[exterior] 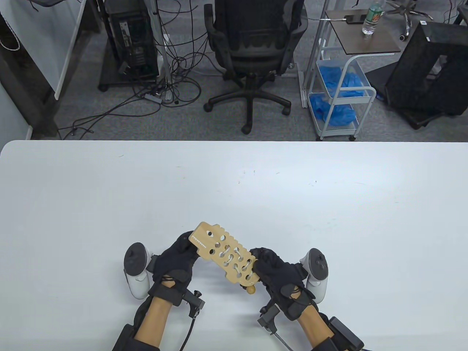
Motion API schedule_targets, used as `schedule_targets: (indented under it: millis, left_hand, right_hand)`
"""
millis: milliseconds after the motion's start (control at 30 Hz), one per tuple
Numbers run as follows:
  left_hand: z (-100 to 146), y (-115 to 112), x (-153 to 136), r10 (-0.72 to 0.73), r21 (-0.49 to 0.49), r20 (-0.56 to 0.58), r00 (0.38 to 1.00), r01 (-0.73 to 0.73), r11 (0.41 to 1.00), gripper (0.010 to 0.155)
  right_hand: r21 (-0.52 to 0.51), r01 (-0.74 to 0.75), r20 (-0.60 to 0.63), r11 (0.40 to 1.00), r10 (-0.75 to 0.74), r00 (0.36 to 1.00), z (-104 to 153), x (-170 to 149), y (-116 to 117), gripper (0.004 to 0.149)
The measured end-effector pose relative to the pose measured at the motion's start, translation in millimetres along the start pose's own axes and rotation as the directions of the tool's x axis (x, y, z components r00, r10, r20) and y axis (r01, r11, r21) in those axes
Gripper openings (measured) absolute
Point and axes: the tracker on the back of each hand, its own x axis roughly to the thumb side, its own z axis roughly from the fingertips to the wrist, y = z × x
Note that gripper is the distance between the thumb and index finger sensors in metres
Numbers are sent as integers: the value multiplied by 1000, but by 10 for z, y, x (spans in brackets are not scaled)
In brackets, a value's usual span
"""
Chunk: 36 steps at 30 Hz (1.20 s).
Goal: Remove rope from all holes on crocodile lacing toy
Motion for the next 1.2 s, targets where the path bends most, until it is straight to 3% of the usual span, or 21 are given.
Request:
schedule_targets:
  millis: [367,633,900,1067,1200]
  left_hand:
    - [17,-180,82,-37,-56,28,999,39,998,40]
    - [-13,-303,6,184,-241,2,983,-178,954,52]
    - [-18,-333,-21,301,-326,-3,954,-286,901,63]
    - [-15,-377,-23,385,-388,3,923,-354,851,72]
    - [-10,-366,-18,315,-352,5,949,-293,889,78]
  right_hand:
    - [-22,-85,-39,996,84,996,-4,-49,-21,47]
    - [-110,-68,-39,992,64,997,9,-32,-139,47]
    - [-165,-42,5,985,43,999,17,1,-165,47]
    - [-226,-109,41,968,121,992,40,63,-175,47]
    - [-258,-269,88,928,300,950,68,150,-160,47]
